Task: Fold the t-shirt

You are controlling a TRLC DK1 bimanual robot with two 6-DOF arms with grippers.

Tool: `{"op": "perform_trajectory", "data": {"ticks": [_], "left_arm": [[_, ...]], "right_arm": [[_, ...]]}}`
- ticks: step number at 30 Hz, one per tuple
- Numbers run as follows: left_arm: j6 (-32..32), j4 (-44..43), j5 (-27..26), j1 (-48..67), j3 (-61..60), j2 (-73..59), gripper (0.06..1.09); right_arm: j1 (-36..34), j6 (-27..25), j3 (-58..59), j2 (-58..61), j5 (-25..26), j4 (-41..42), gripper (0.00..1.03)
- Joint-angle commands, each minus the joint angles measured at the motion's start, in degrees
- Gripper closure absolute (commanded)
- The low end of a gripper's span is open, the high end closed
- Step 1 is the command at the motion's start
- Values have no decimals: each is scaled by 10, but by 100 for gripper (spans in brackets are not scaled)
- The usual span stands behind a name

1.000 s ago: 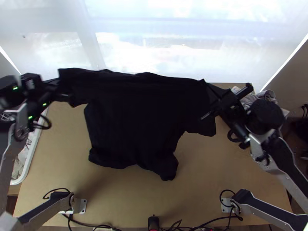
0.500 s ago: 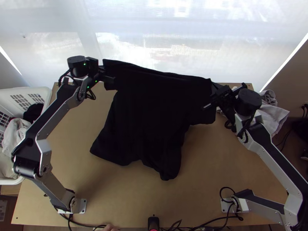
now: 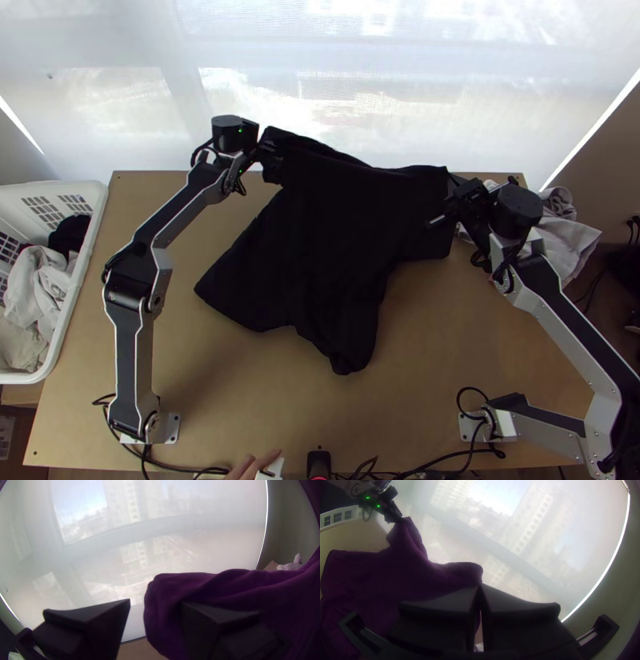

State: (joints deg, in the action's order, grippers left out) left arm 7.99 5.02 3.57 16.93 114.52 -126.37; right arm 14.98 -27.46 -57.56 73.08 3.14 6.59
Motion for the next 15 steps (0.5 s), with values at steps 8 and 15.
{"op": "perform_trajectory", "data": {"ticks": [8,15], "left_arm": [[-90,287,-118,6,13,83,11],[-39,469,-241,79,-128,249,11]], "right_arm": [[7,7,28,-11,-1,-19,100],[6,21,40,-13,-1,-22,100]]}}
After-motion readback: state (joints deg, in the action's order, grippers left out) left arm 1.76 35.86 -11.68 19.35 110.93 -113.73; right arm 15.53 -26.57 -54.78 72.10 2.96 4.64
